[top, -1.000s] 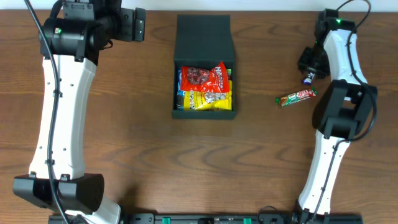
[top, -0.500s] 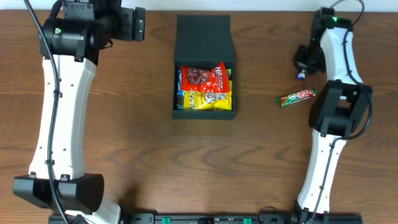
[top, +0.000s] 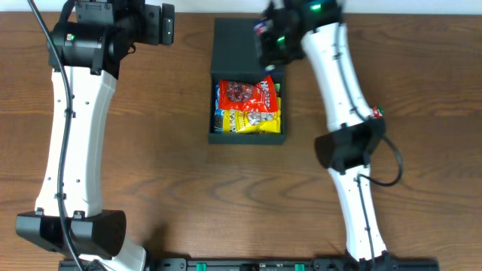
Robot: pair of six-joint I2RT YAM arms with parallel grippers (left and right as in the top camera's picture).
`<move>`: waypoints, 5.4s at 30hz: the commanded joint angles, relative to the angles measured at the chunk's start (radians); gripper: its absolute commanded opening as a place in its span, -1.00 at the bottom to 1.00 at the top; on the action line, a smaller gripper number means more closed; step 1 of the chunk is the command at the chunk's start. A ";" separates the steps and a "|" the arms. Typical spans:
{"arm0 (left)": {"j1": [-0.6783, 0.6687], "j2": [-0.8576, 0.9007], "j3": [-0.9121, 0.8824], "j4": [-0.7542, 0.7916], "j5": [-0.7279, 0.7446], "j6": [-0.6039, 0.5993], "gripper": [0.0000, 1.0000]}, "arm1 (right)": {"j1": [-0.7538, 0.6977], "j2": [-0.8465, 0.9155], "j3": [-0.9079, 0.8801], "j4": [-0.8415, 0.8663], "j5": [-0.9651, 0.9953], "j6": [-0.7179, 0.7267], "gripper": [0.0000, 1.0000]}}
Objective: Pack container
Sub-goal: 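Carry the Dairy Milk bar left and insert it into the box, then release the bar and withdraw the right gripper to the right, then reach the right gripper to the red KitKat bar and grasp it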
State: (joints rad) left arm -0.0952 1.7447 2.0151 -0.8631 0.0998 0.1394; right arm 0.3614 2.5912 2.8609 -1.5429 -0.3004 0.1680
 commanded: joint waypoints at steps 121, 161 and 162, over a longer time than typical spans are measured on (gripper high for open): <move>-0.203 0.438 -0.064 -0.289 0.161 -0.032 -0.88 | -0.493 -0.331 -0.761 0.049 0.188 0.122 -0.97; -0.240 0.456 -0.130 -0.229 0.096 -0.059 -0.88 | -0.569 -0.331 -1.008 0.260 0.090 0.451 -0.10; -0.240 0.453 -0.120 -0.232 0.101 -0.059 -0.88 | -0.568 -0.331 -1.009 0.264 0.091 0.474 -0.10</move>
State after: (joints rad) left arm -0.3351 2.1872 1.8835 -1.0920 0.2028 0.1001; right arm -0.2131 2.2642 1.8580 -1.2854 -0.1837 0.5713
